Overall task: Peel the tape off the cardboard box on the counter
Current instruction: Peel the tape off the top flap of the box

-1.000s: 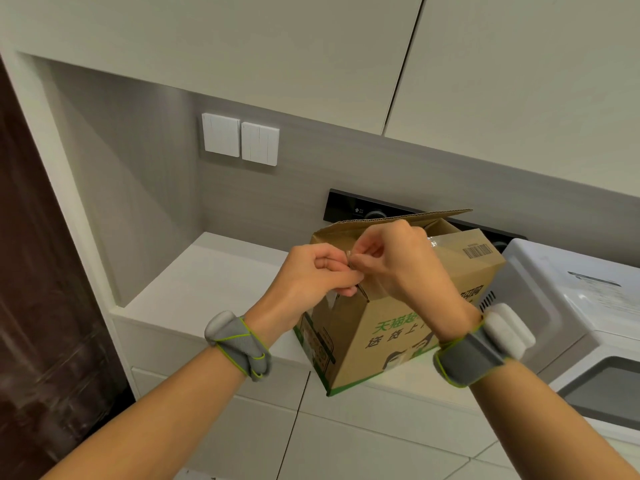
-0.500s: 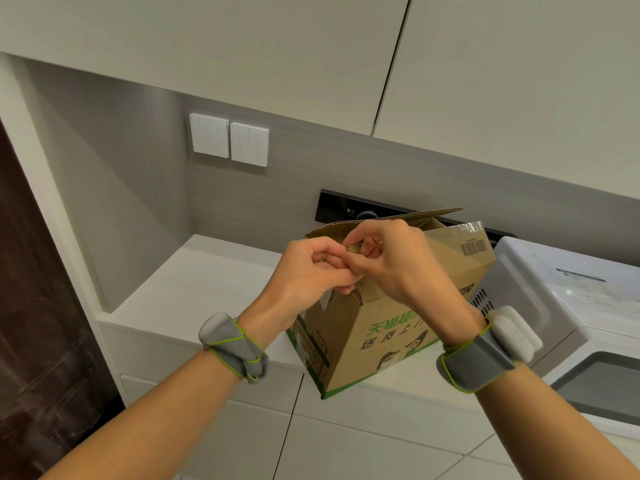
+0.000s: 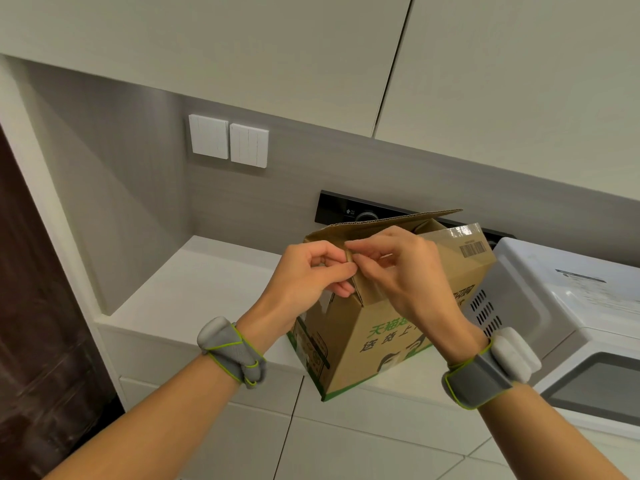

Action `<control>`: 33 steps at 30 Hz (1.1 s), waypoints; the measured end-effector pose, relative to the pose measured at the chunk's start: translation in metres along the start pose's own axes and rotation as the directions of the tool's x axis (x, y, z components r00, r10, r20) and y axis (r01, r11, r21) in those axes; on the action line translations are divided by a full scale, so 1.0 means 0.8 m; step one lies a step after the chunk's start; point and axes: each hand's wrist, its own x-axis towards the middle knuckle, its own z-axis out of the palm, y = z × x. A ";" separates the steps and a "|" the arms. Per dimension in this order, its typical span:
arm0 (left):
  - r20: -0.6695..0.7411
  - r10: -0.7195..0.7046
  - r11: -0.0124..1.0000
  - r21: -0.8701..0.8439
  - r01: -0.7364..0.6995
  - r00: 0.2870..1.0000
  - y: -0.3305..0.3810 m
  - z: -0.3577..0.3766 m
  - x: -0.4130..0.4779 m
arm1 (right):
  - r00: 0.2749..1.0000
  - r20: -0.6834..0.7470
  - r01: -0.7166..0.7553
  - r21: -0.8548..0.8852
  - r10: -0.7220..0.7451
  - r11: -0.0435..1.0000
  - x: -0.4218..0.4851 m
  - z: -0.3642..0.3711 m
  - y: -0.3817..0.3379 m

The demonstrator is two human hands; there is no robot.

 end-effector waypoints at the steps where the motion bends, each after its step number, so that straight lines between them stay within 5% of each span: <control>1: 0.002 -0.001 1.000 -0.006 0.001 1.000 0.000 -0.001 0.000 | 0.999 -0.023 0.031 -0.001 -0.031 1.000 -0.003 0.003 0.003; 11: 0.083 -0.002 1.000 0.001 0.001 0.997 -0.001 -0.013 0.001 | 0.986 -0.080 0.144 -0.002 -0.144 0.990 -0.017 0.008 0.012; 20: 0.043 -0.067 0.988 -0.135 0.072 0.997 -0.005 -0.006 -0.002 | 0.994 -0.109 0.042 0.176 -0.023 0.983 -0.022 0.014 0.019; 33: -0.076 -0.080 0.991 -0.113 0.071 0.994 -0.008 0.007 -0.005 | 0.988 -0.081 -0.090 0.407 0.134 0.909 -0.030 0.023 0.019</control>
